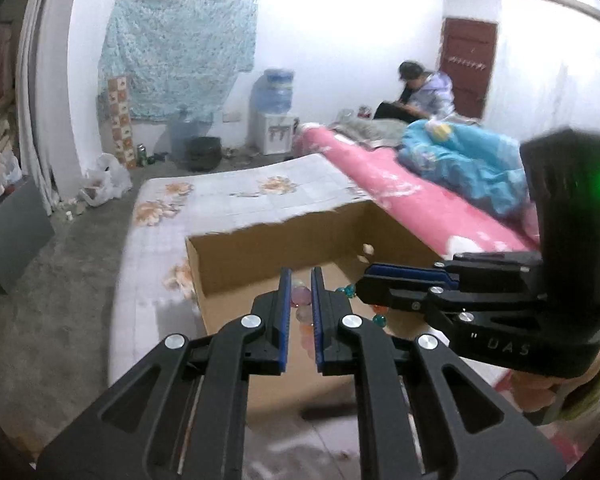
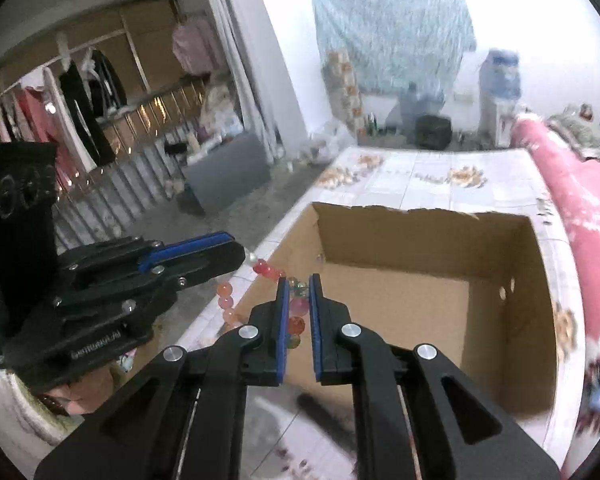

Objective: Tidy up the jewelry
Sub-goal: 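Grasp the multicolour beaded bracelet with the right gripper and lift it, then lower the bracelet into the cardboard box and open the right gripper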

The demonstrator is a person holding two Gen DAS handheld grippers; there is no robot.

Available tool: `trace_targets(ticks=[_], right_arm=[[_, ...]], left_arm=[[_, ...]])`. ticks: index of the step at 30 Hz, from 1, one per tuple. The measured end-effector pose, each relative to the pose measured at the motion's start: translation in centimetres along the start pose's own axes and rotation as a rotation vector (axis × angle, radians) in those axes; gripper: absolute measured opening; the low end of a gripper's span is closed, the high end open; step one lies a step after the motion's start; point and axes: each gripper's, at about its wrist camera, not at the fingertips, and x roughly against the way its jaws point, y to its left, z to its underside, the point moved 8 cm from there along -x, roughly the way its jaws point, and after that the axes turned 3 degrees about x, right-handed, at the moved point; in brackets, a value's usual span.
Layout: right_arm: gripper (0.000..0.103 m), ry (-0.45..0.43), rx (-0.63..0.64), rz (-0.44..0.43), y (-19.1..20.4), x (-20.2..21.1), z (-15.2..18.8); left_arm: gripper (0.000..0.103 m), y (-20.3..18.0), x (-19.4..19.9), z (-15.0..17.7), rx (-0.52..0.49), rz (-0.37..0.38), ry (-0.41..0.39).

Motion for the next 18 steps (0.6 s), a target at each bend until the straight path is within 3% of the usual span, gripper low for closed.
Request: trace_targets(ticks=[6,10,14,18], right_arm=[[0.01,0.267,-0.073,-0.013,-5.5,-10.4,-2.9],[0.01,0.387,-0.131,-0.009,-8.0,-15.8,-2.3],[0.011,0.477,-0.188,-0.024,-8.8,-18.8,-1.7],[0.013,0.466,-0.185,0.002,-9.6,-19.5,-2.1]], left_arm=[[0.009,2.9,-8.9,-1.0,-0.023,-0.075,0.193],[0.009,5.2,-13.1,-0.2,-0.029,-0.136,0.294],[0.011,6.0,-14.8,0.4,-0.028,-0.172,0.342],[0.021,6.1,-14.3,0.0,-0.029,-0.178,0.313]])
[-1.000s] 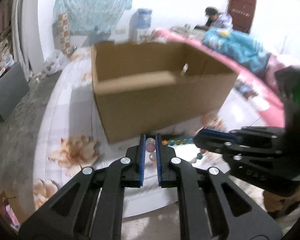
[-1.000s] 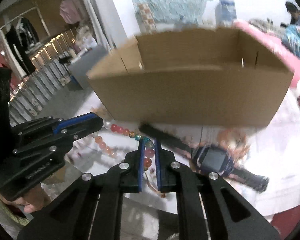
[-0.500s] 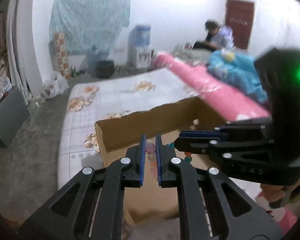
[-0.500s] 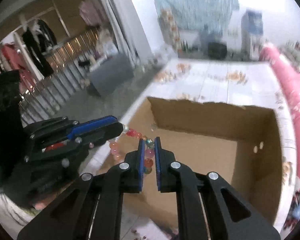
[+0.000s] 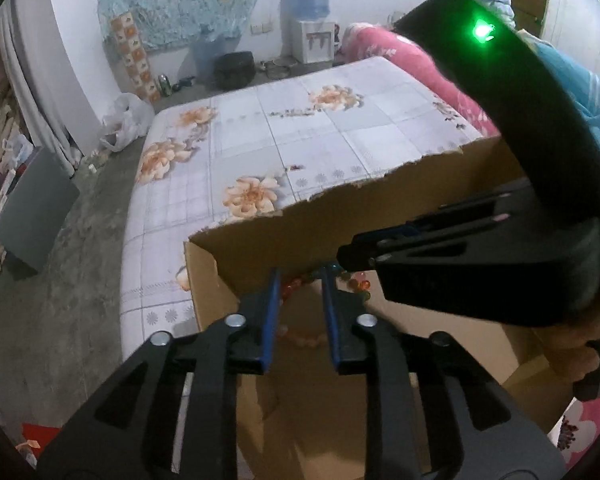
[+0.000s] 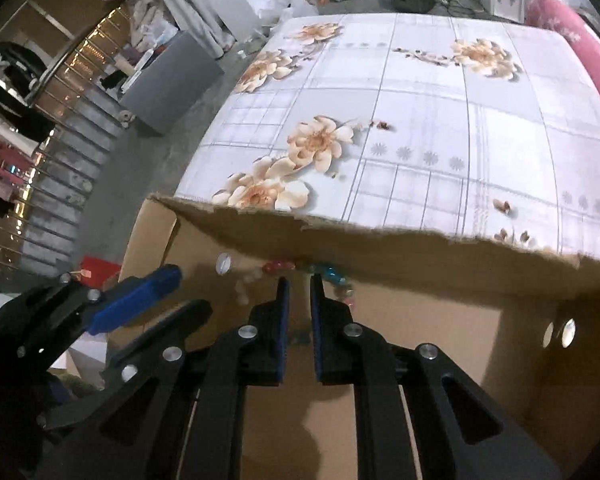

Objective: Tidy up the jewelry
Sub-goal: 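Lower the bracelet into the cardboard box and open the right gripper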

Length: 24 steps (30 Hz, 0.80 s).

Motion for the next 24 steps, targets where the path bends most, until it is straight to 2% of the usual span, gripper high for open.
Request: trace_targets(ticks=[2,4,6,9,11,12,14,15,17,19,22,24], right_arm=[[0.019,-0.02,-0.014,-0.016,-0.1,0.8,0.0],[0.019,-0.045,-0.018,-0.027,-0.2,2.0,0.2],[0.02,-0.082,-0.02,-0.034,-0.3,3.9,0.6],[0.023,-0.163,-0.011,-0.048,-0.2,8.3,2.1],[0.033,-0.235,0.003,-0.052,-0.3,11.5,3.6],[0.036,-0.291,0.007,-0.042,-0.6,13.7,4.8],[0.05,-0.392,-0.005,0.009,-2.1,17.5,7.7],[0.052,-0.423,-0.015,0.036,-2.8,18.6,8.8],[0.055,-0.488,-0.059,0.127,-5.1,20.6,11.6],[0.055,-0.516,-0.147,0.181,-7.9,21.3,14.6],[0.055,-0.488,-0.274,0.195,-11.3,19.9,17.5],[0.055,-0.443,-0.336,0.162,-12.5,18.1,18.8]], left_arm=[[0.021,0.0,0.6,-0.1,0.012,0.012,-0.016],[0.021,0.1,1.6,-0.1,0.023,0.023,-0.04],[0.027,0.2,3.3,0.0,0.03,0.034,-0.074],[0.039,0.4,6.1,0.6,0.033,0.049,-0.127],[0.057,0.8,7.8,1.5,0.046,0.047,-0.157],[0.062,1.1,8.7,2.0,0.058,0.052,-0.172],[0.072,2.1,10.3,3.6,0.104,0.057,-0.209],[0.073,2.7,10.8,4.6,0.137,0.057,-0.217],[0.08,3.5,10.8,6.3,0.204,0.065,-0.208],[0.08,4.3,9.6,8.1,0.276,0.084,-0.165],[0.08,4.7,6.8,10.3,0.384,0.147,-0.063],[0.08,4.4,5.0,11.0,0.439,0.224,-0.014]])
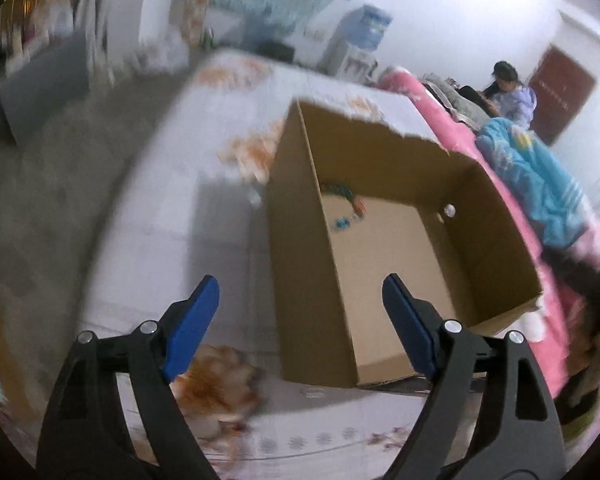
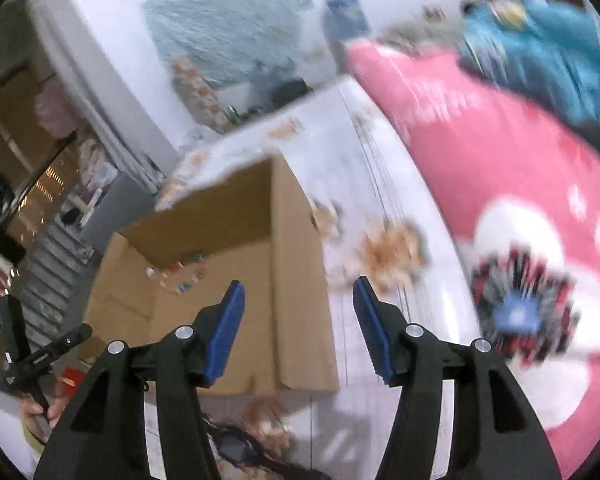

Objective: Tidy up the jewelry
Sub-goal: 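Lower the bracelet into the cardboard box and open the right gripper, then move the right gripper to the black smartwatch strap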

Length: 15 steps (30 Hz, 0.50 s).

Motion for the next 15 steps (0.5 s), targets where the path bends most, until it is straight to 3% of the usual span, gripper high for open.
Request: trace_targets(ticks=[2,6,10,15], right_arm=[[0.055,0.063,-0.044,-0.053,-0.3,-1.5,1.5],[0.055,0.106,-0.059,-0.148,1.0,-2.4,3.0],[0.057,0.09,-0.049,-0.118,1.8,-1.9,3.1],[0.058,0.092,-0.063,-0.108,1.9,-2.0,3.2]], left_arm=[[0.08,-0.3,-1.5,0.5,0.035,0.052,0.051],[0.08,-2.6,-2.8,1.1,0.029,0.164,0.087],[0.081,-3.6,-3.2,1.0,-0.01,0.124,0.07],[0.082,-3.4,-3.2,0.7,0.005,0.13,0.054]])
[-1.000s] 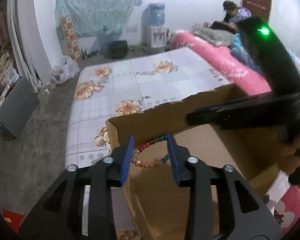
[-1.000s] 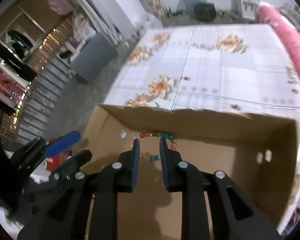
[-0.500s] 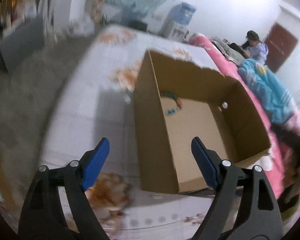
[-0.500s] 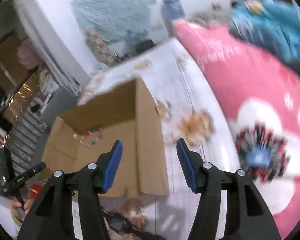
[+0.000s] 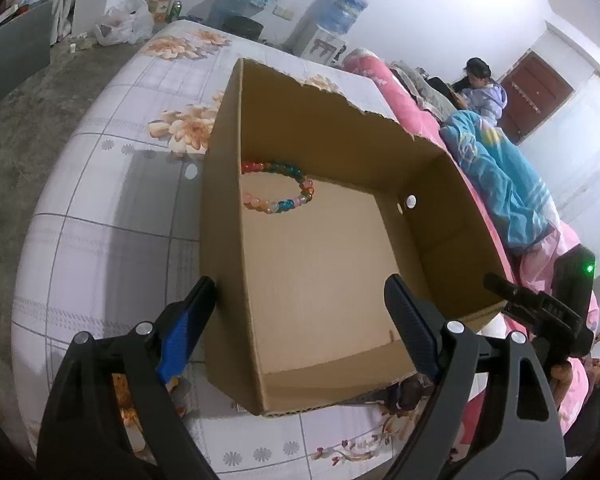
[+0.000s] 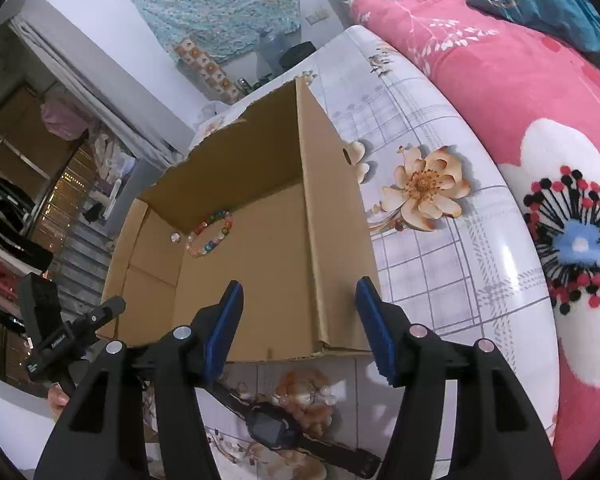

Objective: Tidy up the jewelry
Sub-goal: 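Move the right gripper to the black smartwatch strap, then grasp the black smartwatch strap with the right gripper and lift it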

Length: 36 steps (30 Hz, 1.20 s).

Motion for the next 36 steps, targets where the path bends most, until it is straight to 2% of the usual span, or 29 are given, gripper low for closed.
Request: trace_targets(ticks=[5,7,8,10,13,15,18,22,25,29,32,36], right_arm=[[0.058,-0.027,0.003,-0.021,-0.1,0.6,0.0],[0.058,-0.091,0.019,0.018,-0.5,2.2,-0.4],[0.058,-0.13,0.034,0.051,-0.7,3.2,-0.6],[0.058,-0.237,0.076,0.124,-1.0,6.2,-0.8],[0.058,-0.328,0.188,0.134,0.3,9.5,0.3],[0.058,-0.326,0.28,0.115,1.9,10.2,1.7],[0.058,-0.236,0.391,0.071,4.2,8.8,5.1],[0.058,-0.074,0.421,0.006,6.1,4.4,9.8],[0.057,-0.009,0.439,0.006,6.7,1.5,12.3],[0.056,0.025,0.54,0.073,7.5,-0.8,13.5],[0.056,0.036,0.605,0.12,7.9,-1.8,13.8],[0.052,0.035,0.728,0.115,10.1,-2.6,14.1]], left_arm=[[0.082,0.3,0.4,-0.3,-0.013,0.0,-0.024],[0.082,0.3,1.6,-0.3,-0.03,-0.022,-0.075],[0.082,0.3,3.0,-0.3,-0.047,-0.033,-0.128],[0.083,0.0,5.1,-0.1,-0.073,-0.02,-0.201],[0.086,-0.7,8.6,1.1,-0.146,0.012,-0.304],[0.087,-1.0,10.0,2.7,-0.203,0.002,-0.327],[0.087,-1.0,10.3,5.5,-0.238,0.001,-0.291],[0.087,-1.1,8.7,9.7,-0.214,0.062,-0.209],[0.085,-1.1,6.6,12.0,-0.169,0.104,-0.143],[0.067,-1.3,3.9,13.4,-0.16,0.144,-0.078],[0.057,-1.3,2.5,13.6,-0.13,0.182,-0.042],[0.049,-1.4,1.8,13.4,-0.095,0.226,-0.02]])
